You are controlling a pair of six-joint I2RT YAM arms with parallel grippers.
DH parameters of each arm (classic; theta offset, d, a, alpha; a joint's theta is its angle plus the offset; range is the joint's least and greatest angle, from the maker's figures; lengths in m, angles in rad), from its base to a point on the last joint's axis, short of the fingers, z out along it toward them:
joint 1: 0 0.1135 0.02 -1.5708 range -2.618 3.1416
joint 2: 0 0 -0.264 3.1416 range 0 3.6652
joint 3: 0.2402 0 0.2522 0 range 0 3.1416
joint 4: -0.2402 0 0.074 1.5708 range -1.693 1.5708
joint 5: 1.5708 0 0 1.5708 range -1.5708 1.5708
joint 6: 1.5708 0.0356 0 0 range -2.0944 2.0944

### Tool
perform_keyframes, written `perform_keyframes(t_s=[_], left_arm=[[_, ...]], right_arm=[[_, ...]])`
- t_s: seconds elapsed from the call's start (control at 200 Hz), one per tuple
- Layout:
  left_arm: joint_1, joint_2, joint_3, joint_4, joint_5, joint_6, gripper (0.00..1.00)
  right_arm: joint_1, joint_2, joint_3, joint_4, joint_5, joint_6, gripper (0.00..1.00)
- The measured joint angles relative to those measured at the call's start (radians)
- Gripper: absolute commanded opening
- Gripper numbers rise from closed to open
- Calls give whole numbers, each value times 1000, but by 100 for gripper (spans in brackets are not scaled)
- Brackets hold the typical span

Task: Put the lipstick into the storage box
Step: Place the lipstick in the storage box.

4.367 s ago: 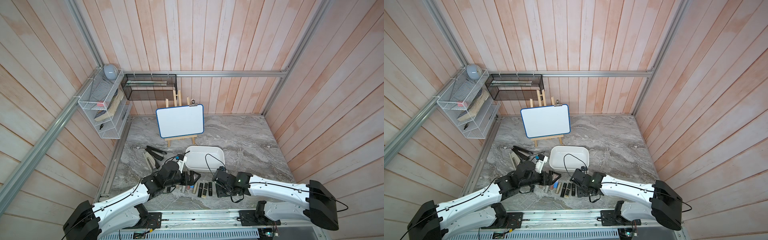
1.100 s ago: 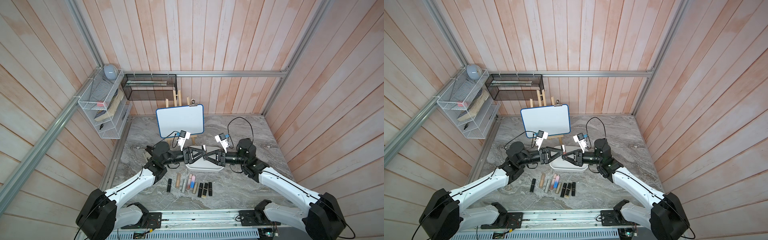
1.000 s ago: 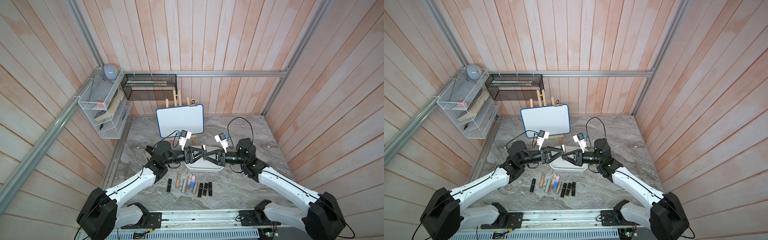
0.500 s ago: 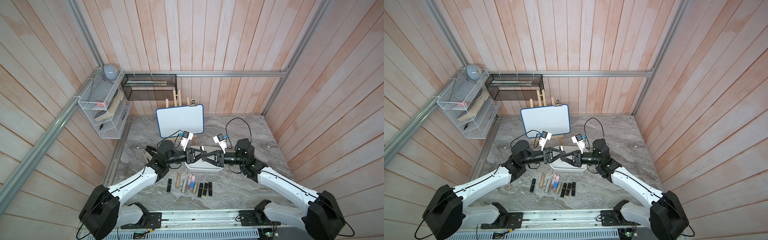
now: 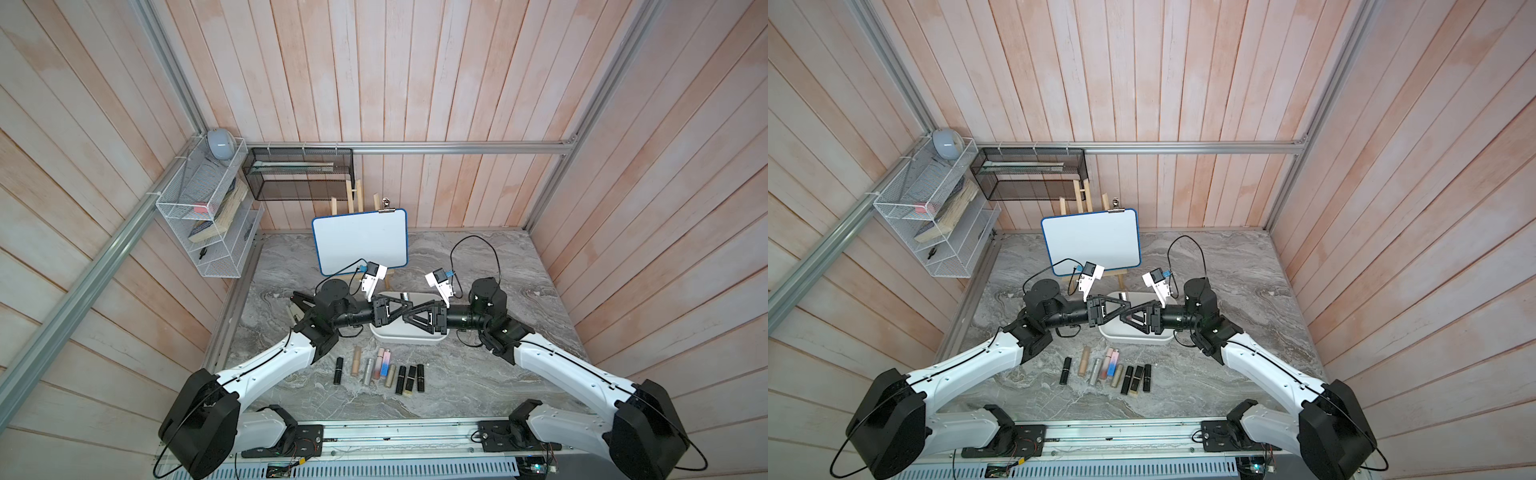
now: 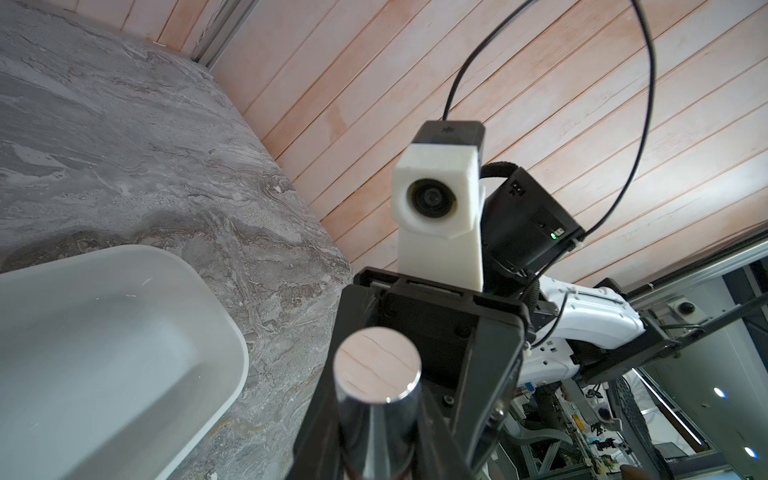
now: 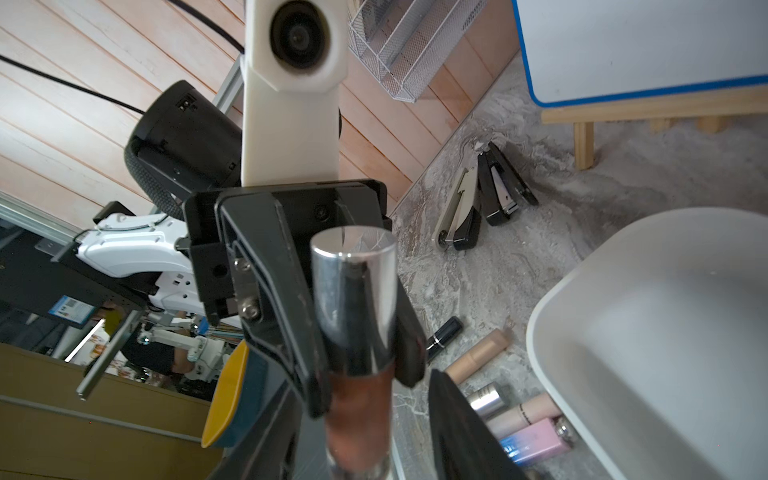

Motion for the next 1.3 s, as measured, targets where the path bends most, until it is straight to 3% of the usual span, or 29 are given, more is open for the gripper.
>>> perform_keyframes(t_s=[0.05, 0.26, 0.435, 0.695, 1.3], left_arm=[[0, 3, 8, -26, -8, 12, 14], [0, 37, 102, -245, -118, 97, 14], [0, 128, 217, -457, -266, 173, 14], [-3, 311, 321, -690, -456, 249, 14], [-32, 630, 529, -901, -653, 314, 14]], right_arm=[[-1, -2, 4, -23, 11, -16, 73], [-70, -92, 24, -160, 110, -60, 75], [-98, -178, 68, -354, 335, -103, 76], [-100, -148, 80, -574, 583, -109, 76], [-99, -175, -9, -609, 618, -101, 76]])
